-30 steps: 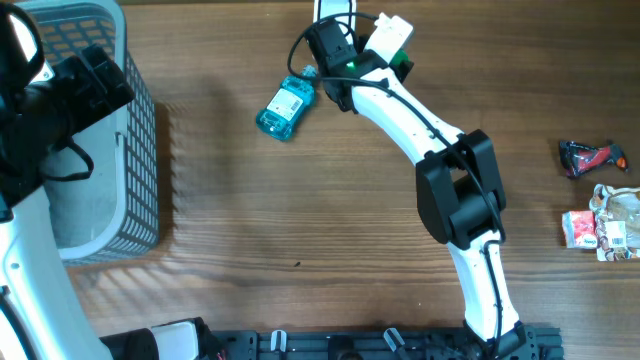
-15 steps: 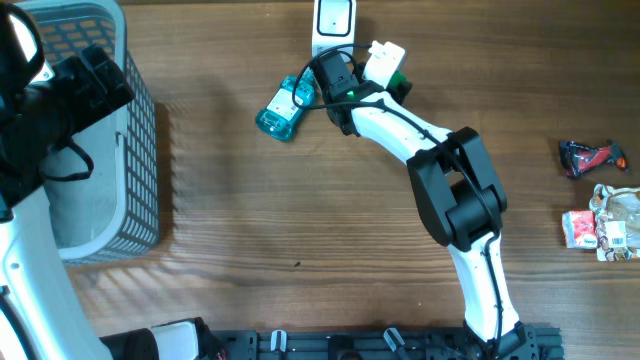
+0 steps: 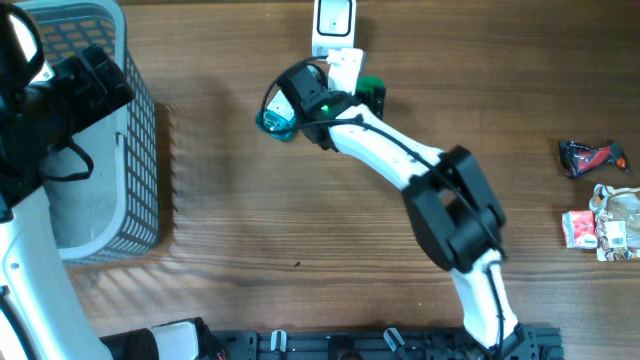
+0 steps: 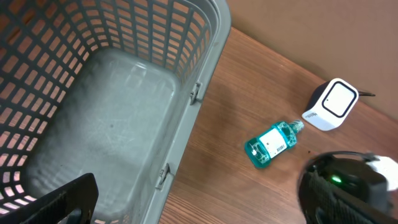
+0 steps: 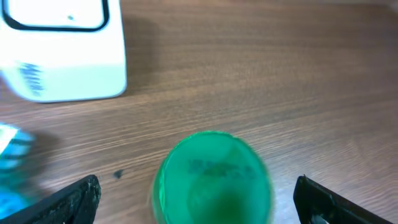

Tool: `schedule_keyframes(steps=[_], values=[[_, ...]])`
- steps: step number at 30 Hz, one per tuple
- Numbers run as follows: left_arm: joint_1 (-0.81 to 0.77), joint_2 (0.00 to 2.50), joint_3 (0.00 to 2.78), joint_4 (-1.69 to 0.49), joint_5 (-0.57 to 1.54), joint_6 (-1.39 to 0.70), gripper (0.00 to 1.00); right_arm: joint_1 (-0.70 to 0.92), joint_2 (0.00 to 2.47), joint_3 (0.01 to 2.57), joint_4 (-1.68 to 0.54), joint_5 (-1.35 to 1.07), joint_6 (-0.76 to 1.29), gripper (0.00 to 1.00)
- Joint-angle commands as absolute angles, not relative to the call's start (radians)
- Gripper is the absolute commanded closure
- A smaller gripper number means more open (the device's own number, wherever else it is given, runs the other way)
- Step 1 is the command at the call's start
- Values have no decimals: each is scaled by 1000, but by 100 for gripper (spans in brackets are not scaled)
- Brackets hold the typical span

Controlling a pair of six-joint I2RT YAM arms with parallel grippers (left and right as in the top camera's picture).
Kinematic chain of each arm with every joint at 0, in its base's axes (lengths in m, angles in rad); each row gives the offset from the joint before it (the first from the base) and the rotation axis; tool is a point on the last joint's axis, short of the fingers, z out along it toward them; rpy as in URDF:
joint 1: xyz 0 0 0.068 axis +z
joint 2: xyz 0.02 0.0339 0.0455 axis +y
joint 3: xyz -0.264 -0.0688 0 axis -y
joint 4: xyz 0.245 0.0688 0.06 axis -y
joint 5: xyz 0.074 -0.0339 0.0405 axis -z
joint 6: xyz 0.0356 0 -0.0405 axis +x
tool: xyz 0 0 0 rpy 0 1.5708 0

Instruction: Scan the item barcode

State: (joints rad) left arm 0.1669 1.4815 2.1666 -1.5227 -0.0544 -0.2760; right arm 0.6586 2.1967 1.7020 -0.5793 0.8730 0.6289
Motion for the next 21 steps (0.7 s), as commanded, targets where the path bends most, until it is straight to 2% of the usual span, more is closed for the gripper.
schedule_keyframes(steps=[1,3,8,10,14,21], values=[[175,1482,2175,-1521,-50,-277,0,640,2029,1694,-696,778,646,0],[175,1482,2175,-1521,-50,-278,0,631,1959,1694,-779,730,694,0],[175,1482,2175,-1521,-50,-277,0,495,1832,1766,-946,25,732,0],[175,1482,2175,-1521,-50,-277,0,407,1838,1787,-955,-116,736,0],[175,1482,2175,-1521,-49,-277,0,299,1861,1787,-997,-159,762,0],[175,1482,2175,-1521,-50,-277,0,306,1980,1901,-1010,-159,774,0]])
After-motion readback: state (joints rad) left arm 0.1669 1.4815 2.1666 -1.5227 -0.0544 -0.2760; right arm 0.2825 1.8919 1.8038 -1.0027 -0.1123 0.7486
